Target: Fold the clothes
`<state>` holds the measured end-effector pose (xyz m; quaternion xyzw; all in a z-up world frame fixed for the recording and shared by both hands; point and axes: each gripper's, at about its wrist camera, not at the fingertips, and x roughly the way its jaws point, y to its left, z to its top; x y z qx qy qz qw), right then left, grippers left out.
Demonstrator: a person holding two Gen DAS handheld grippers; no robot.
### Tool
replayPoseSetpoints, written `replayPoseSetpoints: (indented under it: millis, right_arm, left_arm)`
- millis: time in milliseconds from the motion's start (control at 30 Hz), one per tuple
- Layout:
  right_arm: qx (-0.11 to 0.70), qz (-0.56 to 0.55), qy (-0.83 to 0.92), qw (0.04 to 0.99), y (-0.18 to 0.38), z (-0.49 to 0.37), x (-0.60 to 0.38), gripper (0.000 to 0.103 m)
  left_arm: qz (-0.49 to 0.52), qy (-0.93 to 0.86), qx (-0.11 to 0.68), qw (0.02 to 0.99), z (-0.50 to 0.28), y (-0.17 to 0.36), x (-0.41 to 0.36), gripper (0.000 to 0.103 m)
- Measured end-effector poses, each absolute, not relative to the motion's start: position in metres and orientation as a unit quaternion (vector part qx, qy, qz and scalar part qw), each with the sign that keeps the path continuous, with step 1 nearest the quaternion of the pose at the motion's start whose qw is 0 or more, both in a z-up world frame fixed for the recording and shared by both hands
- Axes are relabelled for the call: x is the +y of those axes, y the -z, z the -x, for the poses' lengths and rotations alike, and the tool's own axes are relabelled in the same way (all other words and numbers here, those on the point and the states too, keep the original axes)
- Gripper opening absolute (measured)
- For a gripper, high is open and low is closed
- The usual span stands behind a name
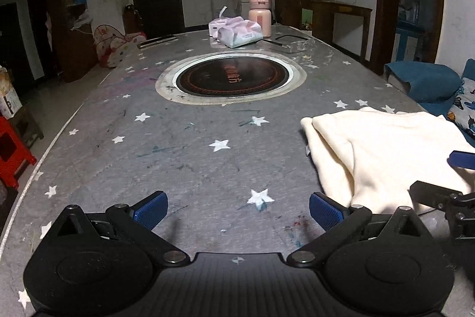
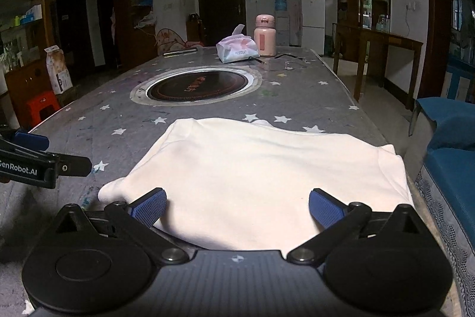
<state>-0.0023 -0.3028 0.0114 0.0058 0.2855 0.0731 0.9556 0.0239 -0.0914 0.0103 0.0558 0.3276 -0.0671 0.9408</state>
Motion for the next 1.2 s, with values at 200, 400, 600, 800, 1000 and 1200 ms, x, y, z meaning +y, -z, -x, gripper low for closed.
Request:
replayPoseSetpoints:
  millis: [200,400,600,800,1000,1200]
  right_arm:
    - [0.292,0.002,-0.075,0.953,-0.009,0.001,-0.298,0.103]
    - [0.307,-0.011,-0.079,0.948,-0.006,-0.004,-0.301,0.103]
    - [0.313,-0.011,-0.08,0.946,-0.004,-0.005,-0.301,0.103]
    - [0.315,-0.009,-0.078,0.946,-0.003,-0.006,-0.299,0.103]
    - [0.315,-0.013,-0.08,0.946,-0.003,-0.006,-0.301,0.103]
    - [0.315,-0.009,-0.078,0.946,-0.003,-0.007,-0.3,0.103]
  left_arm:
    - [-0.052,0.058,0.334,0.939,-0.022,-0.009,-0.087,0.103]
    - [-0.041,0.038,0.344,0.937,-0.022,-0.01,-0.08,0.103]
    - [-0.032,0.038,0.351,0.935,-0.02,-0.011,-0.076,0.103]
    - [-0.02,0.044,0.37,0.928,-0.019,-0.007,-0.075,0.103]
    - [-0.016,0.05,0.381,0.923,-0.018,-0.005,-0.075,0.103]
    - [-0.029,0.05,0.372,0.926,-0.014,-0.007,-0.075,0.103]
